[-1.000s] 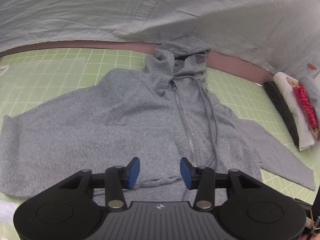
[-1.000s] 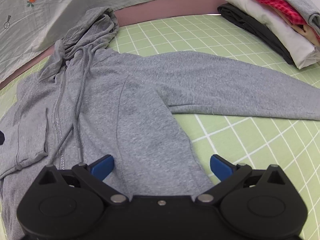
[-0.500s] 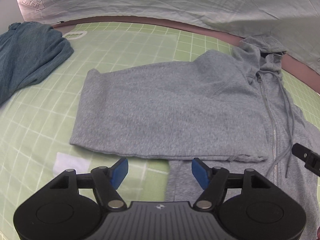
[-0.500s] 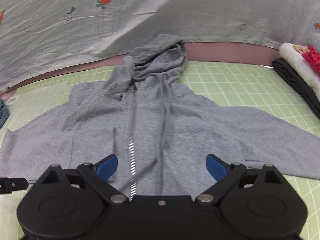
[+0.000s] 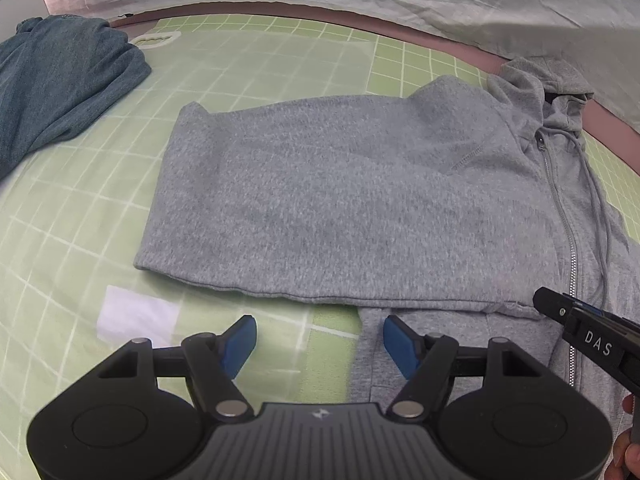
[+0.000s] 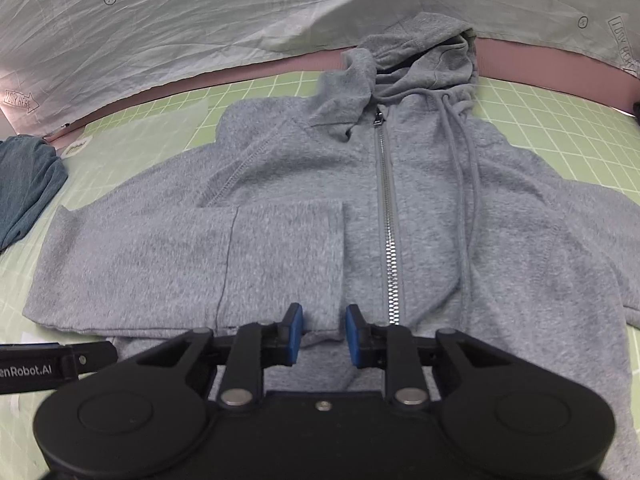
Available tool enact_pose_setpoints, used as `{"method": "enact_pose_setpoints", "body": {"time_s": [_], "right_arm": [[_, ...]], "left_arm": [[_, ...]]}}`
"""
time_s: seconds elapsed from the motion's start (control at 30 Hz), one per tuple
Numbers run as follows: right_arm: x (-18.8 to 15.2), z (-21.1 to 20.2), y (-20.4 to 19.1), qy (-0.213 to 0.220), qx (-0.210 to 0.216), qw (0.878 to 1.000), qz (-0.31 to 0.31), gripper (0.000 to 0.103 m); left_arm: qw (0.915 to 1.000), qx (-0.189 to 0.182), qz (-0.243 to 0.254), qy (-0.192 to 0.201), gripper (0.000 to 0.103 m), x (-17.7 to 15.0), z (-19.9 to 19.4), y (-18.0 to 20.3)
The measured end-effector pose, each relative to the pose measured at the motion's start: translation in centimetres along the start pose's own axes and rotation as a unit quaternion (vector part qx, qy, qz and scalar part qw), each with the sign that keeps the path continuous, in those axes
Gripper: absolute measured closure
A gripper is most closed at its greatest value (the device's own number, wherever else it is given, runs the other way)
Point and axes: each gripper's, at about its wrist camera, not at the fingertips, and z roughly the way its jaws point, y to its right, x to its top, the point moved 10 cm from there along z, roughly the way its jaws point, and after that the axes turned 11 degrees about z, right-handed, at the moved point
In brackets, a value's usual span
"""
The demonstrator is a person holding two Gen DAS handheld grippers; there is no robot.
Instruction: Fold clothes
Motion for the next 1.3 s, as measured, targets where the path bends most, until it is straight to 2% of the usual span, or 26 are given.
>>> {"method": "enact_pose_setpoints", "body": {"time_s": [0.17, 0.5, 0.63, 0.87, 1.03, 1.17, 1.3], "right_arm": [[0.5, -0.6, -0.2, 0.006, 0.015, 0.999, -0.029, 0.091], [3.3, -5.7, 1.4, 0.068, 0.043, 0.996, -0.031, 0.091], [3.8, -6.6, 2.5, 0.07, 0.05, 0.996, -0.036, 0.091], [6.1, -9.3, 6.1, 0.105, 0.052, 0.993, -0.025, 0.092], [8.8, -10.9, 11.3, 0.153, 0.021, 0.988, -0.018, 0.092], [8.5, -11.7, 18.7, 0.163, -0.05, 0.985, 0.039, 0.093], [8.0, -12.8, 26.2, 0.173, -0.12, 0.973, 0.096, 0.093]], "left_arm": [[1.0, 0.007, 0.002, -0.004, 0.032, -0.4, 0.1, 0.4], [0.9994, 0.035, 0.001, 0.009, 0.032, -1.3, -2.1, 1.2], [0.9984, 0.055, 0.006, 0.011, 0.032, -1.7, -2.8, 1.7], [0.9962, 0.086, -0.005, 0.005, 0.032, -2.4, -2.6, 1.7], [0.9939, 0.106, -0.029, 0.012, 0.031, -2.7, -2.0, 1.3], [0.9916, 0.119, -0.045, 0.023, 0.029, -2.5, -1.6, 1.0], [0.9899, 0.127, -0.06, 0.017, 0.027, -2.3, -1.3, 0.7]]}}
